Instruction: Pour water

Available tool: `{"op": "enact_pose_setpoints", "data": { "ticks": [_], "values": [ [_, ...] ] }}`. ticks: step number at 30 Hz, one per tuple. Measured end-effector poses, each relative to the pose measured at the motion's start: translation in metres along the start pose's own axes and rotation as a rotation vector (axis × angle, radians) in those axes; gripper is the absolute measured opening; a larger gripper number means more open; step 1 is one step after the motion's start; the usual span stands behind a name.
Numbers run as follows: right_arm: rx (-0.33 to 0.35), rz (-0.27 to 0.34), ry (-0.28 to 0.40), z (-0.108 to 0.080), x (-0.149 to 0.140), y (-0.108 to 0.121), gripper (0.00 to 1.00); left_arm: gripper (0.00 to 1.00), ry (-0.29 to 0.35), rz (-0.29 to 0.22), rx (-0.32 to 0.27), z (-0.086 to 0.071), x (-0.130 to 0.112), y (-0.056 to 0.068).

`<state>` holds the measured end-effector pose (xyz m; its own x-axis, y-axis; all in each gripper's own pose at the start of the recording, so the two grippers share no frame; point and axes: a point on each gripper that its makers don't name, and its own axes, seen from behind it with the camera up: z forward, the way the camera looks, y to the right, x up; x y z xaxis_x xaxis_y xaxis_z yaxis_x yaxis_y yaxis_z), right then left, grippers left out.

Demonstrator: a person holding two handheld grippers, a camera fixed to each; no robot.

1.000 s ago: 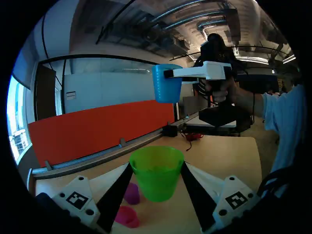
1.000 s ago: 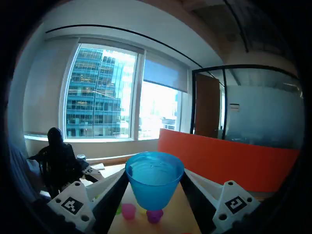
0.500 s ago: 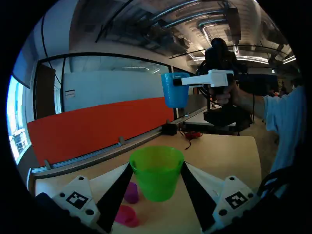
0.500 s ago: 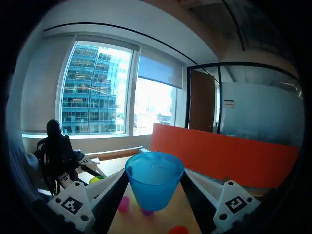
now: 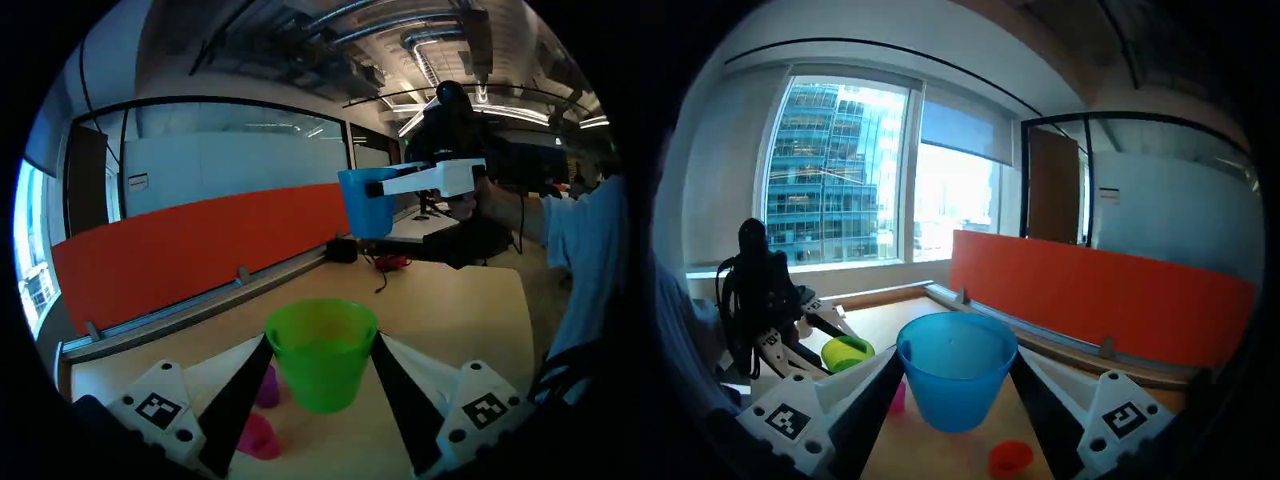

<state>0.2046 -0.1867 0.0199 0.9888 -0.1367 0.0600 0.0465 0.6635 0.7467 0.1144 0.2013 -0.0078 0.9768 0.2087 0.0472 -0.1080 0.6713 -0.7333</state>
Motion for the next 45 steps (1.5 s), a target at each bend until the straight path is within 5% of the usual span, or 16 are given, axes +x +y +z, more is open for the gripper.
{"op": "enact_pose_setpoints", "data": {
  "ticks": [20, 45],
  "values": [
    [0.057, -0.028, -0.155, 0.002, -0.094, -0.011, 0.91, 0.86, -0.192, 0.058, -0.05, 0.022, -0.059, 0.006],
    [0.148, -0.046, -0.326, 0.016, -0.19, -0.037, 0.91, 0.86, -0.384, 0.068, -0.126, 0.027, -0.138, 0.017]
  ]
}}
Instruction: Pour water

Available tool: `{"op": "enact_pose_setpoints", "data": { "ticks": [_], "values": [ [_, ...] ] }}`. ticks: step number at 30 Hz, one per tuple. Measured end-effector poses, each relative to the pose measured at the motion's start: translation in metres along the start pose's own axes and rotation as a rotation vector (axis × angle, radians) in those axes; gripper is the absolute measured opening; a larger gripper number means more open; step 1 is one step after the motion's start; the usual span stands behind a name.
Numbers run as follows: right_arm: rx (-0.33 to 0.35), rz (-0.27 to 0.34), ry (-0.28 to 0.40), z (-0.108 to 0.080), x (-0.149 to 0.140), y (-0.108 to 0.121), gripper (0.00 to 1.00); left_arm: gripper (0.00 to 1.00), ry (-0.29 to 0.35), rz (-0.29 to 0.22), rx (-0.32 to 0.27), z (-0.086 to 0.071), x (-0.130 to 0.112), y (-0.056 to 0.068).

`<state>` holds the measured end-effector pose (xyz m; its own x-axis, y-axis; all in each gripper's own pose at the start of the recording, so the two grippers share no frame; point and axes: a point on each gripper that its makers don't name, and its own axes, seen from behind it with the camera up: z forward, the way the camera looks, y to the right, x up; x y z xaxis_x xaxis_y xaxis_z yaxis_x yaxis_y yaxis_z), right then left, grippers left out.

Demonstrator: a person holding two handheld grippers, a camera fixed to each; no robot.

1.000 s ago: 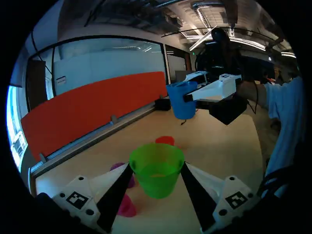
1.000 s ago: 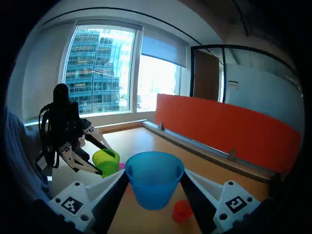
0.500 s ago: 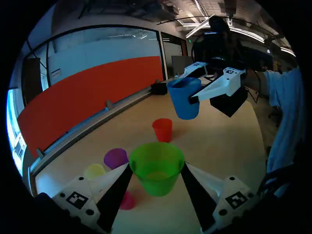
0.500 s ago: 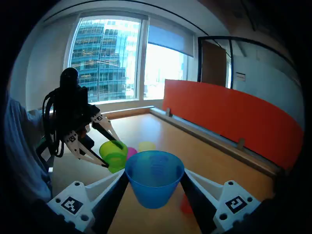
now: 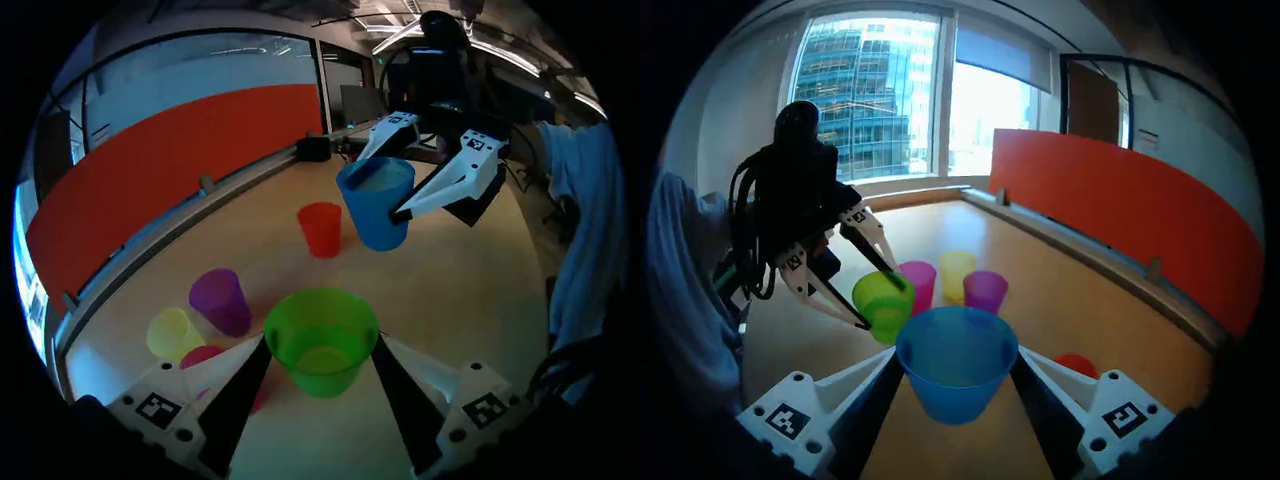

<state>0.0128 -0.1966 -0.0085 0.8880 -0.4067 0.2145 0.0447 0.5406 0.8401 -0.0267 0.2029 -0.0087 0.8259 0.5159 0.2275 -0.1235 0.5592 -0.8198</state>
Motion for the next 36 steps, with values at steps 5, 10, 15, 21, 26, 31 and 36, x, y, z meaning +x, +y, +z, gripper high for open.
{"op": "enact_pose_setpoints", "data": {
  "ticks": [5, 10, 15, 21, 26, 31, 36],
  "values": [
    [0.009, -0.005, -0.039, 0.01, -0.019, -0.003, 0.91, 0.86, -0.03, -0.002, -0.012, 0.008, -0.013, 0.002],
    [0.019, -0.008, -0.067, 0.019, -0.035, -0.007, 0.91, 0.86, -0.047, -0.012, -0.023, 0.015, -0.023, 0.003],
    [0.03, 0.001, -0.087, 0.025, -0.046, -0.011, 0.91, 0.86, -0.057, -0.022, -0.034, 0.021, -0.031, 0.006],
    [0.035, 0.001, -0.105, 0.029, -0.056, -0.015, 0.91, 0.86, -0.061, -0.034, -0.042, 0.026, -0.039, 0.009],
    [0.036, 0.004, -0.115, 0.031, -0.063, -0.018, 0.91, 0.86, -0.055, -0.041, -0.045, 0.028, -0.042, 0.011],
    [0.034, 0.002, -0.125, 0.033, -0.07, -0.019, 0.91, 0.86, -0.054, -0.048, -0.044, 0.027, -0.044, 0.011],
    [0.037, 0.001, -0.134, 0.035, -0.076, -0.022, 0.91, 0.87, -0.056, -0.05, -0.039, 0.025, -0.046, 0.011]
  ]
}}
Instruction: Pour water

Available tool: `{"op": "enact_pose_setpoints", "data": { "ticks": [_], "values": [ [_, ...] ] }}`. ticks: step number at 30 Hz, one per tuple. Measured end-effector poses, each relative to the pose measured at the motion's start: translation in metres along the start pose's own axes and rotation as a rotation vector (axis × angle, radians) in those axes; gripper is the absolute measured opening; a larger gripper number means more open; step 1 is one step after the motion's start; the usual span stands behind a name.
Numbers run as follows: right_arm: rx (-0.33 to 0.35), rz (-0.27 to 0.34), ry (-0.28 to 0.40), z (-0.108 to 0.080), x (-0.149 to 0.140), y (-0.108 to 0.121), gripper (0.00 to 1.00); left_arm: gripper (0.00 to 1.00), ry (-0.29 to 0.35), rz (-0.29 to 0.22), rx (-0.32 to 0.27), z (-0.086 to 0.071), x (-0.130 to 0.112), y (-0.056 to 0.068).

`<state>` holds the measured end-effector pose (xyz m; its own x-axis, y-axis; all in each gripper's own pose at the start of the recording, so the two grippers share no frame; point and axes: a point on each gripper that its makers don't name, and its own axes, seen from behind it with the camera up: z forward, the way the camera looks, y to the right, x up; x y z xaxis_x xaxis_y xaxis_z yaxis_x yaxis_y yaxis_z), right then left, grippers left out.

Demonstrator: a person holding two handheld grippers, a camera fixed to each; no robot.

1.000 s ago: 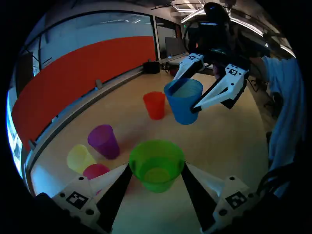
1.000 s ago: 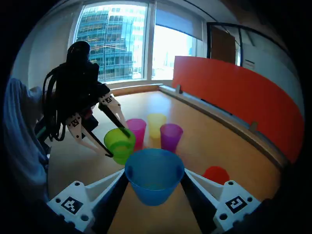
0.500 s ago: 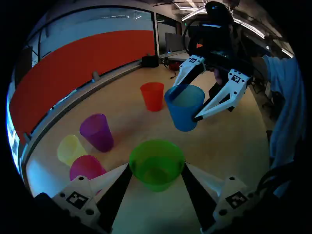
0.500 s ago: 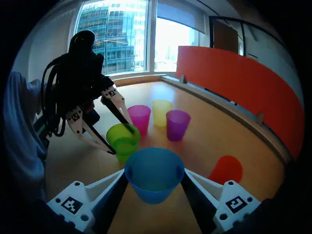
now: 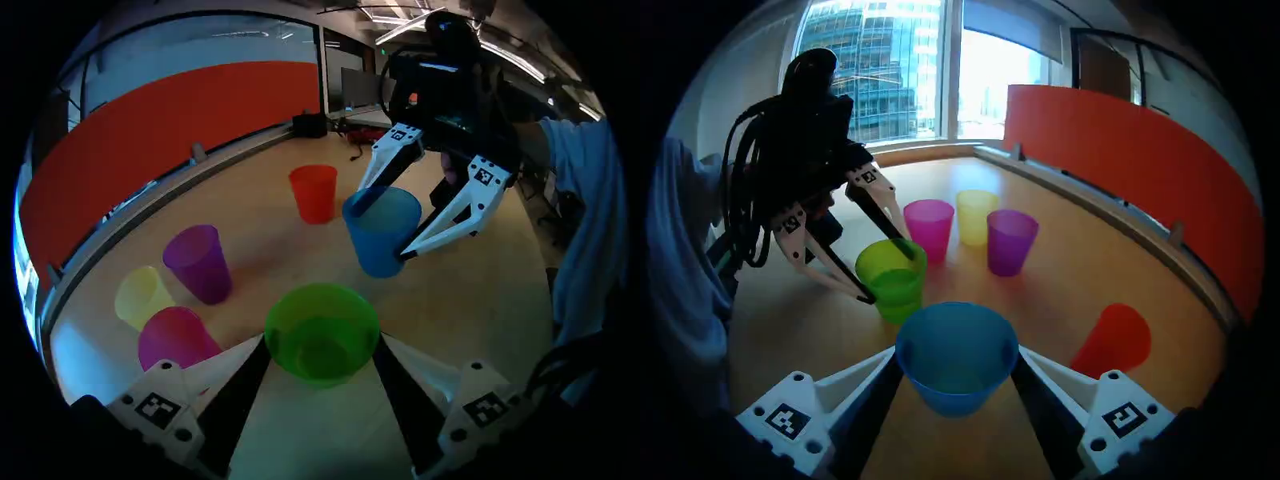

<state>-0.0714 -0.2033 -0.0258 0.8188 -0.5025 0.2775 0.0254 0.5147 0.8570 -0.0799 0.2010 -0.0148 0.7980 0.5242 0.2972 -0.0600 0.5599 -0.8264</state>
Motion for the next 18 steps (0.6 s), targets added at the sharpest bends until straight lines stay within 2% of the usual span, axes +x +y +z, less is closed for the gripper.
{"op": "enact_pose_setpoints", "data": {
  "ticks": [4, 18],
  "values": [
    [0.004, 0.008, 0.003, 0.001, 0.0, -0.002, 0.91, 0.95, 0.006, -0.003, 0.011, -0.001, 0.001, -0.002],
    [0.002, 0.017, -0.005, 0.006, -0.009, -0.005, 0.91, 0.95, -0.01, 0.004, 0.021, -0.007, -0.007, -0.003]
  ]
}}
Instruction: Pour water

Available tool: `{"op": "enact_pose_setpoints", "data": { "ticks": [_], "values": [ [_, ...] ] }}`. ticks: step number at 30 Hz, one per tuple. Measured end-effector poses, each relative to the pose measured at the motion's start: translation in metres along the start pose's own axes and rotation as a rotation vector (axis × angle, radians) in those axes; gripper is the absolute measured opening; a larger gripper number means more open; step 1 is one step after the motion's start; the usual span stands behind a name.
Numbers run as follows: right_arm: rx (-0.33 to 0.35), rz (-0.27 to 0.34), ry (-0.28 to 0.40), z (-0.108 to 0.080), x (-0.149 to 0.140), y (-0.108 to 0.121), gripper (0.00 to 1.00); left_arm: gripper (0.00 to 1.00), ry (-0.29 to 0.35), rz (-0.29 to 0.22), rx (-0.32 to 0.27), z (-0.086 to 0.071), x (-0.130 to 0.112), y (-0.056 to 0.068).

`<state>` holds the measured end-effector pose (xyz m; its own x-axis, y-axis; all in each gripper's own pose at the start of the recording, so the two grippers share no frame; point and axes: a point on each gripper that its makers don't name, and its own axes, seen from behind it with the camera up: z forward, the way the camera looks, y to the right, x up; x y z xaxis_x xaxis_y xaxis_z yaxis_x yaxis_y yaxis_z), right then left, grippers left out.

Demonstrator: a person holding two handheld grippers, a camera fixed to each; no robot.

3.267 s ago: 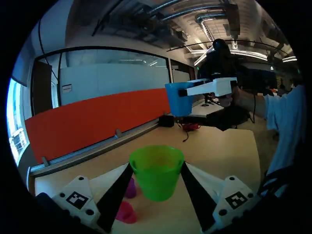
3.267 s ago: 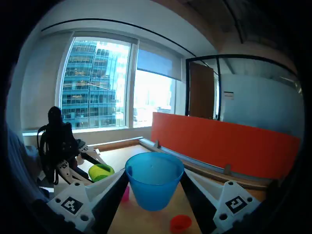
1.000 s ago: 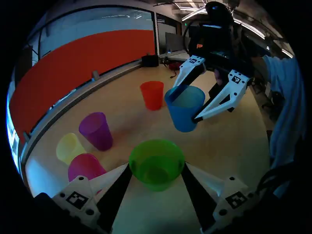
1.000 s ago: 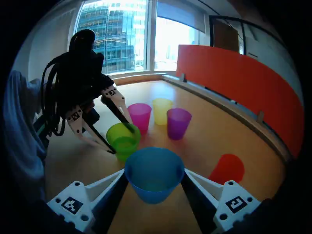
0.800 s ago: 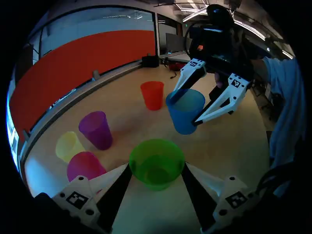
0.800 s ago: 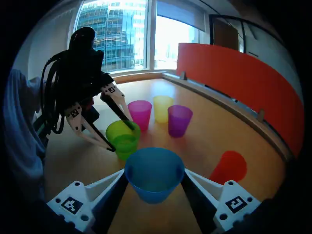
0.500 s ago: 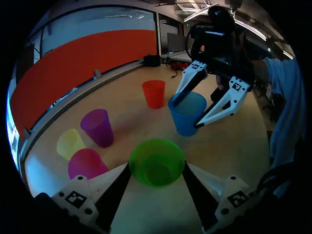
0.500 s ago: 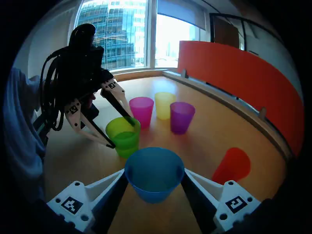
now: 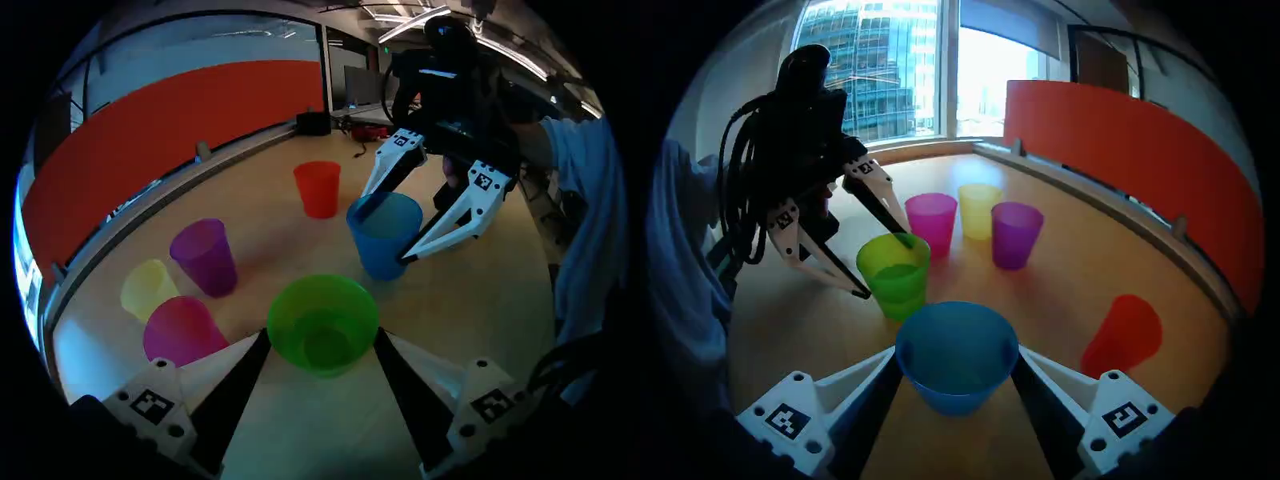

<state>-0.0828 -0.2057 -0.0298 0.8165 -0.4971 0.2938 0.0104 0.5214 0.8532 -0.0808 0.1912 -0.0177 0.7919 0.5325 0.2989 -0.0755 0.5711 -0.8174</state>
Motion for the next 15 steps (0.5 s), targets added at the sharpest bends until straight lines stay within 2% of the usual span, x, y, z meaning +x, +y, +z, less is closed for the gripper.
{"op": "enact_pose_setpoints", "data": {
  "ticks": [15],
  "values": [
    [-0.005, 0.008, 0.001, 0.003, -0.008, -0.002, 0.91, 0.95, -0.015, -0.026, 0.0, -0.007, -0.013, 0.004]
  ]
}}
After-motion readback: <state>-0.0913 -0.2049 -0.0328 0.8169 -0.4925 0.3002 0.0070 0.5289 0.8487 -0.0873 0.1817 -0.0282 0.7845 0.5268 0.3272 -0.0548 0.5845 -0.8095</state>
